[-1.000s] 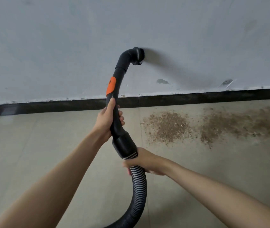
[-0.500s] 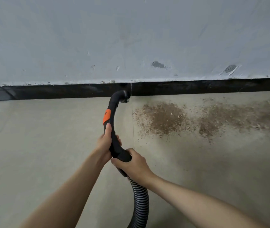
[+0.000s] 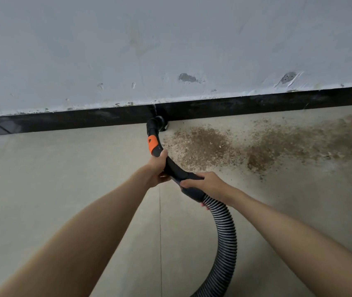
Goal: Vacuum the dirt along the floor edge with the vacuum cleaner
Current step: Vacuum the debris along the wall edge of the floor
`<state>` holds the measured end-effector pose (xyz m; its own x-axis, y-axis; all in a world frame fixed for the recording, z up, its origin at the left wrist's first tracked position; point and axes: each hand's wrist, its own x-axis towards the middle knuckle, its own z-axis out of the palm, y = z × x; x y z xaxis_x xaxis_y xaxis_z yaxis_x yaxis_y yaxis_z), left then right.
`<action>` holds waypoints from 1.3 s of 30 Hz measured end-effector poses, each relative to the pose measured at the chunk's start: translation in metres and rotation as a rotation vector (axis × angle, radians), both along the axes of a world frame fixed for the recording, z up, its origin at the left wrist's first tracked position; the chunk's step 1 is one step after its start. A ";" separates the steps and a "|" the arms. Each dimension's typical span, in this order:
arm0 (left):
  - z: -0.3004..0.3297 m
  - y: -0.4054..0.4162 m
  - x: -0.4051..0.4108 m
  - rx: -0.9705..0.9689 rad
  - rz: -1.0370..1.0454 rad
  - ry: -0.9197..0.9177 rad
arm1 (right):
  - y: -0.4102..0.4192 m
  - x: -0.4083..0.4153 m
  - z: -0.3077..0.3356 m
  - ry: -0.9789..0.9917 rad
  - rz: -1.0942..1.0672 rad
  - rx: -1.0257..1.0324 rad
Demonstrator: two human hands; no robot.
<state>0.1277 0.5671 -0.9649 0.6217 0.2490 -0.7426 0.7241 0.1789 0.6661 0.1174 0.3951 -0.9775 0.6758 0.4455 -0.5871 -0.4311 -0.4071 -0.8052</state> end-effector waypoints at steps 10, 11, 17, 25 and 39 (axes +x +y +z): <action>-0.026 -0.065 0.019 0.090 0.034 -0.042 | -0.066 0.014 -0.038 -0.100 -0.034 0.019; -0.026 -0.073 0.021 0.103 0.055 -0.048 | -0.073 0.017 -0.039 -0.103 -0.033 0.027; -0.032 -0.112 0.031 0.136 0.019 -0.025 | -0.110 0.023 -0.047 -0.099 -0.067 0.056; -0.039 -0.157 0.045 0.157 -0.012 -0.017 | -0.153 0.029 -0.050 -0.110 -0.110 0.054; -0.041 -0.233 0.070 0.121 -0.121 -0.056 | -0.218 0.027 -0.041 -0.147 -0.260 -0.011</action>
<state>0.1974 0.3340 -1.0056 0.6917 0.2557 -0.6754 0.6969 0.0089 0.7171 0.1449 0.1766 -1.0190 0.8445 0.2407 -0.4784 -0.4012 -0.3074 -0.8629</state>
